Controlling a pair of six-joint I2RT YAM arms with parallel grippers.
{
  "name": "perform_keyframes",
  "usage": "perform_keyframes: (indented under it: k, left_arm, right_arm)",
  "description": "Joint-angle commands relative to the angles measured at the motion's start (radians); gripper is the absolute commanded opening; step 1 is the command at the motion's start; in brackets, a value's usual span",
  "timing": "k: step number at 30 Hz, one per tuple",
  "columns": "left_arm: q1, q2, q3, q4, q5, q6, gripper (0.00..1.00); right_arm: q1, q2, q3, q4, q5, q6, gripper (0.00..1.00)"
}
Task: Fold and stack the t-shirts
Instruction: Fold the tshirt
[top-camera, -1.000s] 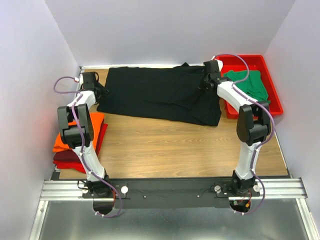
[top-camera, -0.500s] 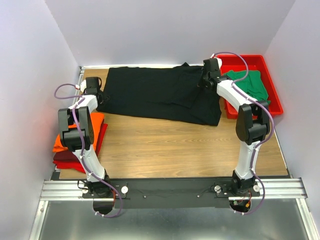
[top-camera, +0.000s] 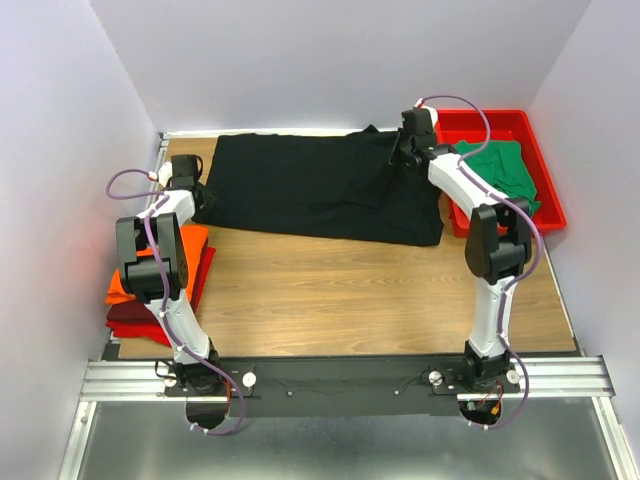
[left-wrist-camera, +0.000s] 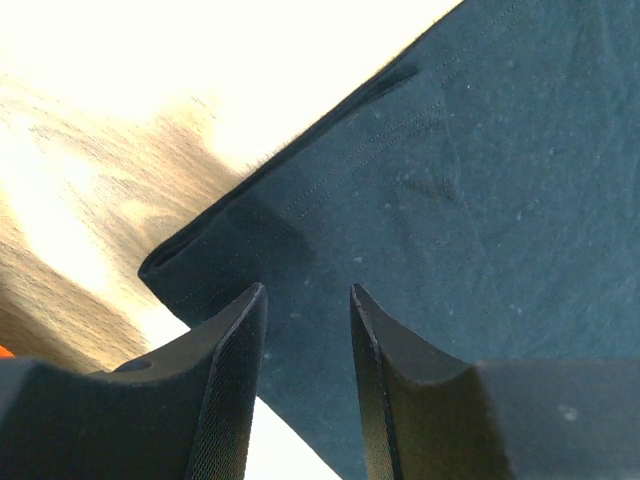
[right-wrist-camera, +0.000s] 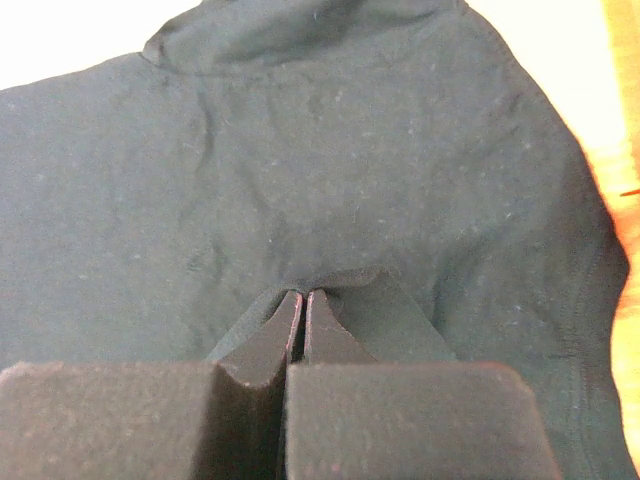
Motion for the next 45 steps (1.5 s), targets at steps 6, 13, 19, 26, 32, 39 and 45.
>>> perform_keyframes:
  k: [6, 13, 19, 26, 32, 39, 45]
  left_arm:
    - [-0.006, -0.039, -0.006, 0.018, 0.017, 0.008, 0.46]
    - [-0.045, -0.025, 0.097, -0.016, -0.035, 0.037, 0.45]
    - [-0.065, 0.03, 0.174, -0.073, -0.089, 0.032, 0.45]
    - [-0.065, 0.033, 0.18, -0.079, -0.09, 0.041, 0.45]
    - [-0.064, 0.05, 0.21, -0.103, -0.107, 0.047, 0.45]
    - [-0.056, 0.094, 0.262, -0.128, -0.132, 0.046, 0.45]
    - [-0.055, 0.122, 0.285, -0.139, -0.138, 0.043, 0.45]
  right_arm:
    - [0.009, 0.055, -0.028, -0.021, 0.047, -0.015, 0.11]
    - [0.018, 0.017, -0.038, -0.02, 0.046, -0.048, 0.6]
    - [0.12, 0.019, -0.009, -0.018, 0.003, -0.091, 0.68]
    - [0.257, 0.148, 0.088, 0.002, -0.138, -0.196, 0.64]
    - [0.291, 0.245, 0.169, 0.017, -0.272, -0.253, 0.61]
    - [0.3, 0.317, 0.223, 0.028, -0.319, -0.308, 0.61]
    - [0.306, 0.328, 0.214, 0.031, -0.361, -0.311, 0.61]
